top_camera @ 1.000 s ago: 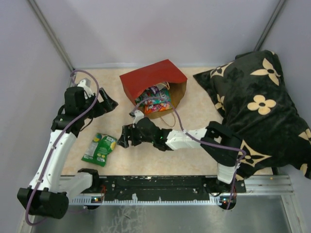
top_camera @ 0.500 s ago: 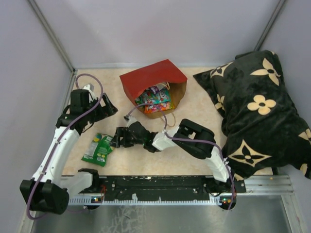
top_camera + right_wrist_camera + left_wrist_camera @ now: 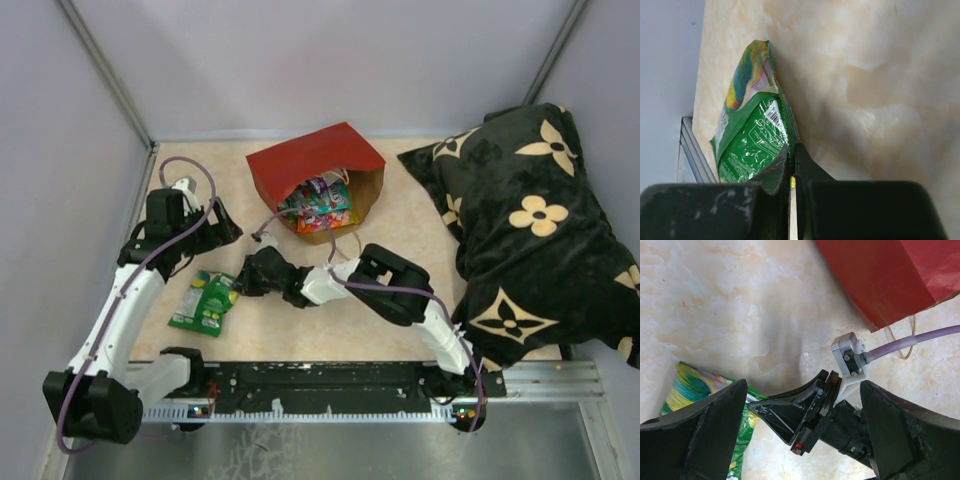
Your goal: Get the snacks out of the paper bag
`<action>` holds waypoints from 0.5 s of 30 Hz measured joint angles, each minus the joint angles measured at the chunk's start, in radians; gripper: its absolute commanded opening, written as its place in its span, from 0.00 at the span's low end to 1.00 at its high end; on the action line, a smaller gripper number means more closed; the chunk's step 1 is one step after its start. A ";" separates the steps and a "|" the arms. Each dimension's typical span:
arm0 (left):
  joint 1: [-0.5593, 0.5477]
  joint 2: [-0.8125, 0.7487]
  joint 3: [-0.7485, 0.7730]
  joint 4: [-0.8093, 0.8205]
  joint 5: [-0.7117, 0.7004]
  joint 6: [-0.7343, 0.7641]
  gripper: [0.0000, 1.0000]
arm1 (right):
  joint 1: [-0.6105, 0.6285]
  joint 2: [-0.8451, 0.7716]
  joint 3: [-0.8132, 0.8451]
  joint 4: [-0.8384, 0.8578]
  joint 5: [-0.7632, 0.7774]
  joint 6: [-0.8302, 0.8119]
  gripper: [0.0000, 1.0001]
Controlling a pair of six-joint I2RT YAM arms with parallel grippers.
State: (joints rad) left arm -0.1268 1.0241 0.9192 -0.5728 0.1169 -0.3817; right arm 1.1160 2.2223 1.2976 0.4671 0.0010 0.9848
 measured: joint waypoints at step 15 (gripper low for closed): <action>0.034 0.090 -0.006 0.094 0.035 0.004 0.98 | -0.131 -0.007 0.162 -0.112 0.061 -0.275 0.99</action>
State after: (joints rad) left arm -0.0933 1.1141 0.9127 -0.4786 0.1516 -0.3779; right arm 0.9848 2.2150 1.4597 0.3550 0.0616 0.7097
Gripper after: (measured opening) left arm 0.998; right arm 0.988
